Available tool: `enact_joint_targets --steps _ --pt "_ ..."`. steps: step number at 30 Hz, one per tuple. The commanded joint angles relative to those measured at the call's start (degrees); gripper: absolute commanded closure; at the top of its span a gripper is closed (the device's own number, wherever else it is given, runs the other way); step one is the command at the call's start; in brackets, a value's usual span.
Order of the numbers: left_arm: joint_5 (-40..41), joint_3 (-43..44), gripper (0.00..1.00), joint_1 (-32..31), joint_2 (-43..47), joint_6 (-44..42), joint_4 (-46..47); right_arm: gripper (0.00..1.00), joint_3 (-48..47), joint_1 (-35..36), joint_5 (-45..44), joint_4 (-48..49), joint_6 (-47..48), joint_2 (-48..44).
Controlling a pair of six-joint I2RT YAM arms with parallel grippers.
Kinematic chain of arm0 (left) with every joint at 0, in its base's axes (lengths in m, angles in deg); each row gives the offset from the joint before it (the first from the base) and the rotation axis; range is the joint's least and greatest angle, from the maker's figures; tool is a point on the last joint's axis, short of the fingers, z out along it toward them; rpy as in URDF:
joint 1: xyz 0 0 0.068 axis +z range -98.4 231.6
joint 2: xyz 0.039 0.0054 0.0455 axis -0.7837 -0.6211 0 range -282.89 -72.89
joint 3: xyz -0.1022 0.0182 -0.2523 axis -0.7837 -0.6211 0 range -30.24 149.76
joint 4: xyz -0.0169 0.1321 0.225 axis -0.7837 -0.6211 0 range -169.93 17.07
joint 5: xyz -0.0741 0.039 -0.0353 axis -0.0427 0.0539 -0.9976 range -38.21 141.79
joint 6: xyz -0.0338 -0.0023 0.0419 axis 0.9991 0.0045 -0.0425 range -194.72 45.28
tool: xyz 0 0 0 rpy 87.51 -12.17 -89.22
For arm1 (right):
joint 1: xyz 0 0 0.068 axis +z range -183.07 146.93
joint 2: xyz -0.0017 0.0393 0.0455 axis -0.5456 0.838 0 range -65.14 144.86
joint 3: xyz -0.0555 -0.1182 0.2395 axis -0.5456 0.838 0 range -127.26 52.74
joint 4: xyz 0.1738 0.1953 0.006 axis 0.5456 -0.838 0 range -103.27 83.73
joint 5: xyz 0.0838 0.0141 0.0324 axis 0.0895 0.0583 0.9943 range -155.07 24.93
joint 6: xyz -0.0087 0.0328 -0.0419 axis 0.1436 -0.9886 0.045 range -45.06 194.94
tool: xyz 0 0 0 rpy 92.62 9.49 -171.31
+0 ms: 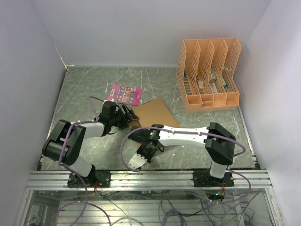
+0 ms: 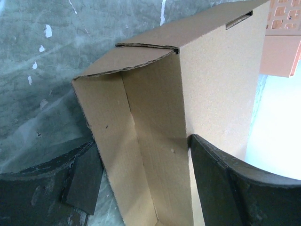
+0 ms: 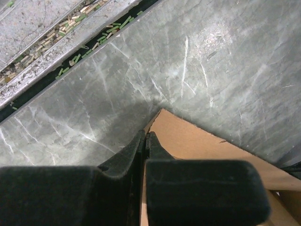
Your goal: Fold the paper box
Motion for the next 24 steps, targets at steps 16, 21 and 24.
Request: enact_joint_targets --steps 16,21,24 --pt "4.2 -1.4 0.22 1.0 -3.6 -3.8 -8.1 1.0 5.8 -2.0 1.8 1.4 3.8 -7.1" --pt "4.2 -1.4 0.22 1.1 -3.7 -3.9 -8.1 1.0 6.6 -2.8 3.4 2.5 3.8 -8.0" --pt "4.2 -1.4 0.22 1.2 -3.8 -3.9 -8.1 1.0 6.6 -4.0 4.8 2.9 4.1 -8.5"
